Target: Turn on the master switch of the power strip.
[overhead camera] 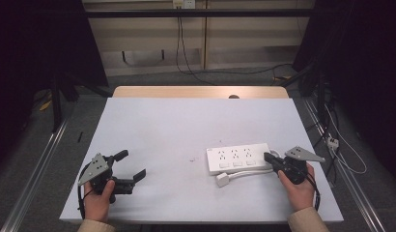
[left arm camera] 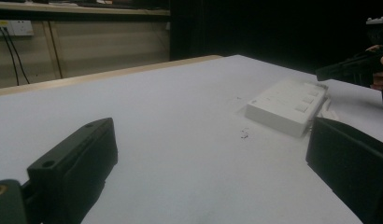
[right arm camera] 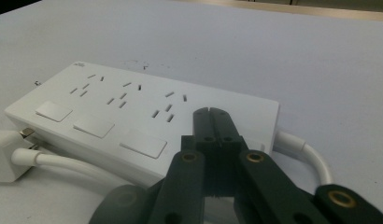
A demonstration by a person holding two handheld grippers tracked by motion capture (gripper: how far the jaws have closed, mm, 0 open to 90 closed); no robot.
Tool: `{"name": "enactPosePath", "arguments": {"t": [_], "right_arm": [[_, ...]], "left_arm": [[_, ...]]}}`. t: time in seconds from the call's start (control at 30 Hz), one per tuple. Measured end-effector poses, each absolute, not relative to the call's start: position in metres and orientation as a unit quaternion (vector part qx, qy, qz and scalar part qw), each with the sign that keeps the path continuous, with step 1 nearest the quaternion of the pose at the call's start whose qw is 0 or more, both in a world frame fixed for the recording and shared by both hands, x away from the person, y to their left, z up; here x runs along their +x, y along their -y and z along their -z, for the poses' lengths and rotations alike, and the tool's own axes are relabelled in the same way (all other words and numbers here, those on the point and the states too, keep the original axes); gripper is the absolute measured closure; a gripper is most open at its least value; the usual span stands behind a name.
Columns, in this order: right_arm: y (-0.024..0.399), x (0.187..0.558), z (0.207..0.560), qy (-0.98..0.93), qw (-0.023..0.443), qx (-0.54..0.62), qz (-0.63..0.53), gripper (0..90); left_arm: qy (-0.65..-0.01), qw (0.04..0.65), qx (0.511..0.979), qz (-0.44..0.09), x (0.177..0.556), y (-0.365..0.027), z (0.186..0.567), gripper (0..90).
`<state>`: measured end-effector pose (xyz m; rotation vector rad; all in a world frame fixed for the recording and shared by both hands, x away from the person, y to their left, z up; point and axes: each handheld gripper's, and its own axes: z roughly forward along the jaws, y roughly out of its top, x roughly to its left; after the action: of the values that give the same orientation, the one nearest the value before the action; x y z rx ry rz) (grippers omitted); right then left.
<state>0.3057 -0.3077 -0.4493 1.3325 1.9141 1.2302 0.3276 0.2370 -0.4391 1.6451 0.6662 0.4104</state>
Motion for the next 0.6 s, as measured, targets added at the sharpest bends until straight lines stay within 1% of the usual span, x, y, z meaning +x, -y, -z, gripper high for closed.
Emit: {"name": "enactPosePath", "arguments": {"t": [0.6], "right_arm": [[0.3111, 0.308, 0.4507, -0.701, 0.252, 0.497, -0.444, 90.0]], "left_arm": [[-0.289, 0.612, 0.715, -0.177, 0.3275, -0.2374, 0.4396, 1.9]]}}
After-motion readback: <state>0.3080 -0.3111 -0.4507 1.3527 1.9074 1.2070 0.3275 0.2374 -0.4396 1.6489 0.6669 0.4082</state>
